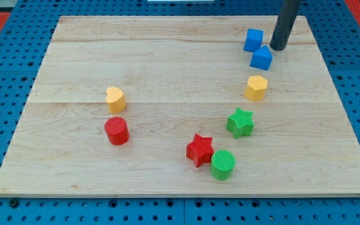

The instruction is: Push green star beside red circle

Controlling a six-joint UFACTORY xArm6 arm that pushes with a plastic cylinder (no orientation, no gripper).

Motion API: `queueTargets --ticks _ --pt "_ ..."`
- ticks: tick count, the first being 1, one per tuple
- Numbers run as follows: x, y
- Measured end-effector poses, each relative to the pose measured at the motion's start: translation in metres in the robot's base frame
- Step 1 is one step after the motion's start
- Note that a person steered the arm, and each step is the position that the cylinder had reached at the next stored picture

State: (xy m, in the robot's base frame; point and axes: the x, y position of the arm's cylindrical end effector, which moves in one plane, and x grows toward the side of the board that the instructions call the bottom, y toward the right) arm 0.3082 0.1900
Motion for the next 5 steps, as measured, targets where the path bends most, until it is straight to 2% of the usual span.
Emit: queueTargets --ticks 1,2,3,4,5 --pt "0.021 -0.031" --pt "0.047 0.014" --pt "0.124 0.017" --pt "0.15 -0.072" --pt "0.151 -0.185"
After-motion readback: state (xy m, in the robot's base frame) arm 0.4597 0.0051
